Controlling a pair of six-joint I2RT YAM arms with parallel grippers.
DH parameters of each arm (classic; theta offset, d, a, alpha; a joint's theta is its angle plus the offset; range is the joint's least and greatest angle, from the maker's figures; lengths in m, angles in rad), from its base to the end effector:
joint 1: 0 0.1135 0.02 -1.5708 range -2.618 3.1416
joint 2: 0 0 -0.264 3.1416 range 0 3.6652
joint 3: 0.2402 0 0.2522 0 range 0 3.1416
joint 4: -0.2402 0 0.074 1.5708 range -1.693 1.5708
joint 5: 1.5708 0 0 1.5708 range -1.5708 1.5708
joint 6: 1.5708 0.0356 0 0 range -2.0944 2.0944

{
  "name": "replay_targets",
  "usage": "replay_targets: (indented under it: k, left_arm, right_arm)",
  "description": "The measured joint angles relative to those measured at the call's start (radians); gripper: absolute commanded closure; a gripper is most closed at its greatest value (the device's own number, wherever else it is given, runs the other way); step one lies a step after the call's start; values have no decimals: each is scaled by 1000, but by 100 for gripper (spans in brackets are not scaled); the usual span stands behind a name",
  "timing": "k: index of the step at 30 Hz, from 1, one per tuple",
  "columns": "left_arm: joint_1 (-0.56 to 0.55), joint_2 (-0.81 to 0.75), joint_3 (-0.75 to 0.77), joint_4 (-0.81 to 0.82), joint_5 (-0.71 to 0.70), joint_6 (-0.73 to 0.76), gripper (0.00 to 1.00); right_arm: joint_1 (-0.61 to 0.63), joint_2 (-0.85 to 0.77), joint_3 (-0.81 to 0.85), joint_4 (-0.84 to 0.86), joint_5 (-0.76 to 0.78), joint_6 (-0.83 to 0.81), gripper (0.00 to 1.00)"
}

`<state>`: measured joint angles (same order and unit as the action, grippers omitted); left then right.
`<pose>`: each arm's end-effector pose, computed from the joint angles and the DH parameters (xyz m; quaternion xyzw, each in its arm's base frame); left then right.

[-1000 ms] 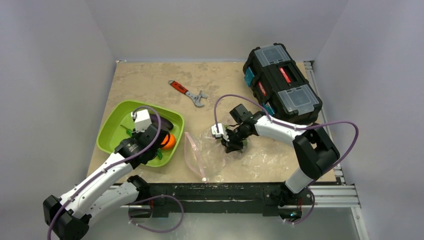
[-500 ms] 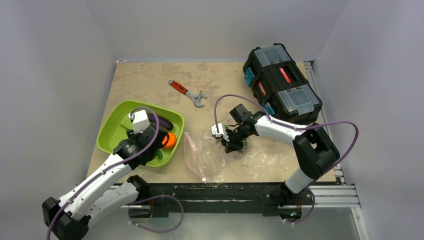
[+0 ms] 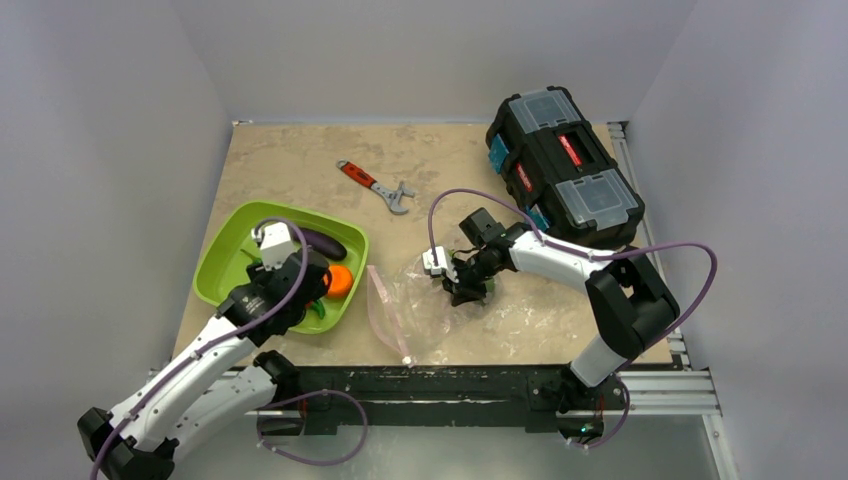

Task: Open the zip-top bag and remove the fake food
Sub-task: Place the fake fruit in the bin.

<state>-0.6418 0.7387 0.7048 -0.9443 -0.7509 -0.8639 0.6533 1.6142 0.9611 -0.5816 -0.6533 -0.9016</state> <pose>0.1167 -0.0569 0.2599 -0.2050 0.8725 0.0702 0.4380 0.2220 0.1972 0.1795 -0.6933 0.6279 0.2943 0.1964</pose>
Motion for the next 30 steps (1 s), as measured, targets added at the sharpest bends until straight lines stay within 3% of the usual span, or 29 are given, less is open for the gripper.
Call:
replay_targets:
  k: [9,19,30]
  left_arm:
    - [0,-70,8,28,133,83,23]
    - [0,-183,7,158,409,235,18]
    - [0,-143,-30,275,663,266,15]
  right_arm:
    - [0,0,0,0,0,-1,93]
    - [0,-14,-2,0,8,-5,92]
    - [-5,-51,-8,16,18,-8,91]
